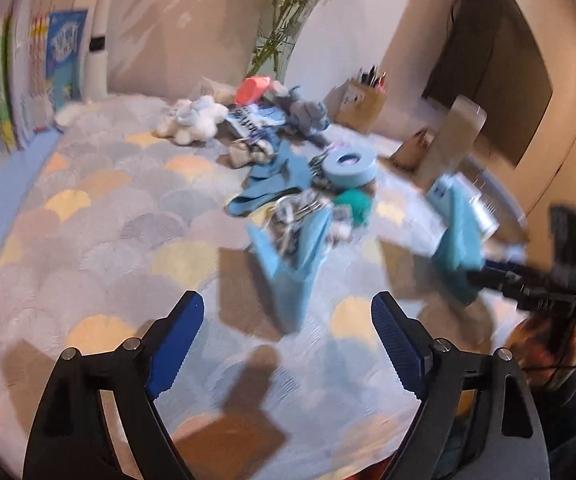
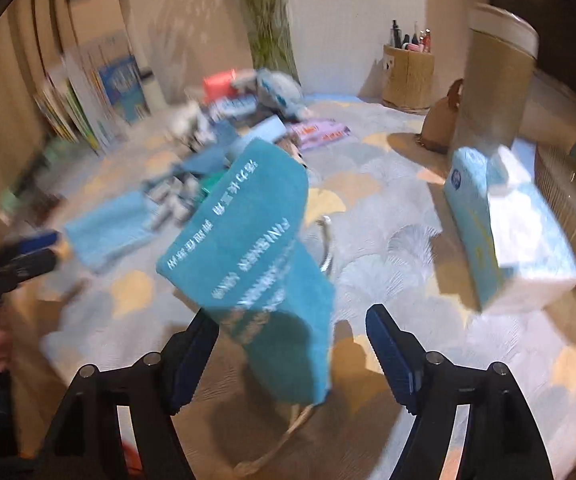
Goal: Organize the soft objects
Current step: 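Carry both held items to the glass bowl and open both tools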
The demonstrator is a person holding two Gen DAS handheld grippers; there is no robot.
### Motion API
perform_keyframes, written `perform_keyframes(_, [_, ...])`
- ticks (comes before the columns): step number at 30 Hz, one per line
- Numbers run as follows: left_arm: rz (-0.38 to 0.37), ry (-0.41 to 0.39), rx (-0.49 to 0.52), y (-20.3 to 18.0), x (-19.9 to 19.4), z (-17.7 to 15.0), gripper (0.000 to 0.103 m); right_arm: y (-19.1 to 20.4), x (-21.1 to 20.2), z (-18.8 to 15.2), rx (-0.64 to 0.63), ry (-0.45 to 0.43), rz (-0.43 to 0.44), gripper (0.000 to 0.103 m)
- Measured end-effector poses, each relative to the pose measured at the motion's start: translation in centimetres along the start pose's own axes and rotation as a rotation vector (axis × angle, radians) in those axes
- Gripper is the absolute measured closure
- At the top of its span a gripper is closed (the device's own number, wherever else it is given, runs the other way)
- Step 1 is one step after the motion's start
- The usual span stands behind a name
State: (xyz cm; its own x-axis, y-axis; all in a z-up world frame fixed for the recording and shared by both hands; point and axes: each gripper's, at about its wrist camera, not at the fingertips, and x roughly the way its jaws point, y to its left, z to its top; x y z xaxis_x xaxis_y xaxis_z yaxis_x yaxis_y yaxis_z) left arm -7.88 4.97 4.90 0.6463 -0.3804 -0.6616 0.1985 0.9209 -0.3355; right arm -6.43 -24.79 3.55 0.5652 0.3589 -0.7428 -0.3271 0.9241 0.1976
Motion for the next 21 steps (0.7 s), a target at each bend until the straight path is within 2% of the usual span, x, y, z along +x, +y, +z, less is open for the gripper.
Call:
perform_keyframes(3, [-0.065, 0.043, -0.073, 0.6, 1.8, 0.9, 0.018, -1.2, -0.7, -0.2, 0.106, -0.003, 0.101, 0.019])
perform_keyframes(6, [-0.045, 0.074, -0.11, 1.0, 3.8, 1.4, 0.021, -1.2, -0.7, -0.1, 0.155, 0.031, 0.177, 0.019])
perform_keyframes(8, [-0.042, 0.096, -0.121, 1.1, 5.0, 1.5, 0.04, -0.6, -0.6, -0.2, 0.185, 0.039, 0.258, 0.018])
perform_keyframes(9, [-0.056, 0.104, -0.127, 1.2, 5.5, 1.5, 0.042, -0.1, -0.3, 0.0, 0.19, 0.046, 0.278, 0.015])
perform_keyframes(10, [-0.065, 0.109, -0.132, 1.2, 5.8, 1.4, 0.044, 0.6, -0.1, 0.1, 0.189, 0.053, 0.266, 0.014])
perform_keyframes(12, [-0.067, 0.103, -0.127, 1.1, 6.0, 1.3, 0.058, 2.0, 0.5, 0.4, 0.148, 0.065, 0.179, 0.014])
perform_keyframes(14, [-0.06, 0.104, -0.109, 0.8, 6.1, 1.2, 0.088, 3.3, 1.3, 0.6, 0.104, 0.076, 0.11, 0.014])
perform_keyframes(18, [-0.064, 0.064, -0.104, 0.7, 5.2, 1.0, 0.09, 4.6, 3.9, 1.1, 0.092, 0.138, 0.018, 0.014])
perform_keyframes(20, [-0.083, 0.04, -0.104, 0.6, 4.5, 1.0, 0.09, 4.6, 4.5, 1.2, 0.114, 0.133, 0.022, 0.014])
perform_keyframes(21, [-0.09, 0.03, -0.101, 0.5, 4.1, 1.1, 0.09, 4.6, 4.8, 1.3, 0.134, 0.133, 0.036, 0.02])
